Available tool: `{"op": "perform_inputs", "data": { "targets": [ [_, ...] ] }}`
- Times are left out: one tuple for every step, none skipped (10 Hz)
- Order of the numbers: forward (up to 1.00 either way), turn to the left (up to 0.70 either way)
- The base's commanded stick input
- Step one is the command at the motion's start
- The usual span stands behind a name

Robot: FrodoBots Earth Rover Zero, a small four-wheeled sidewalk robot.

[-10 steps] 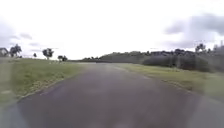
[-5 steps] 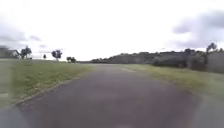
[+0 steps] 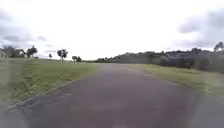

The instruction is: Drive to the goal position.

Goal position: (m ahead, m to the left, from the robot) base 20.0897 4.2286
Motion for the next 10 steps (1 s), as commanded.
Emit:
{"op": "perform_inputs", "data": {
  "targets": [
    [0.70,0.00],
    [0.70,0.00],
    [0.70,0.00],
    [0.70,0.00],
    [0.70,0.00],
    [0.70,0.00],
    [0.70,0.00],
    [0.70,0.00],
    [0.70,0.00],
    [0.70,0.00]
  ]
}}
